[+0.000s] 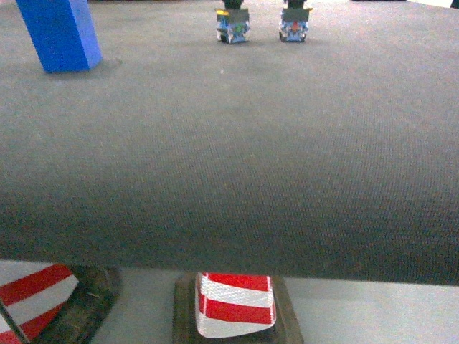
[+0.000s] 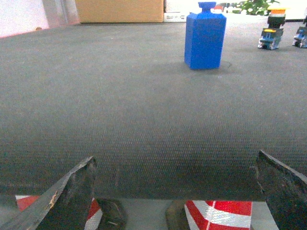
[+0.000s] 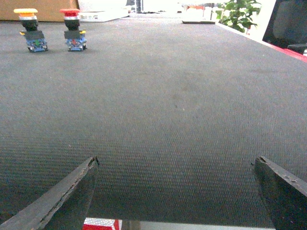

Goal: Pick blue part to blue bin on bottom shelf

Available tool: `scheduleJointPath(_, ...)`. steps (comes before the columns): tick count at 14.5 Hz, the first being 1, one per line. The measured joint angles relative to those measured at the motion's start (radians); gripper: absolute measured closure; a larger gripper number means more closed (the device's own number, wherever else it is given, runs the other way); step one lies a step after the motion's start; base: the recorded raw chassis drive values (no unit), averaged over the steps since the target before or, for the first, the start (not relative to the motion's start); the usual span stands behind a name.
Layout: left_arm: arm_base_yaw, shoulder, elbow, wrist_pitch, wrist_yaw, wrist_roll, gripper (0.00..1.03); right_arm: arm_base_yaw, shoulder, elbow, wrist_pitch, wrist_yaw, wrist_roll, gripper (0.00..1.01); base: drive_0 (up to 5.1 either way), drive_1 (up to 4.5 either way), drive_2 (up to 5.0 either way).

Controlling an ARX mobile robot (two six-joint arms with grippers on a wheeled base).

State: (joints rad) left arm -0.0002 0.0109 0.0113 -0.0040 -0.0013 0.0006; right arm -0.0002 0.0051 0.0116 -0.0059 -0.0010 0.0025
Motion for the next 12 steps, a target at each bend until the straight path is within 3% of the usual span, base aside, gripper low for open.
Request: scheduleJointPath(12, 0.0, 0.0, 0.0, 0.005, 0.0, 0.0, 0.05, 0.0, 0.0, 0.0, 0.006, 0.001, 0.0, 0.03, 0.0, 0.0, 0.0)
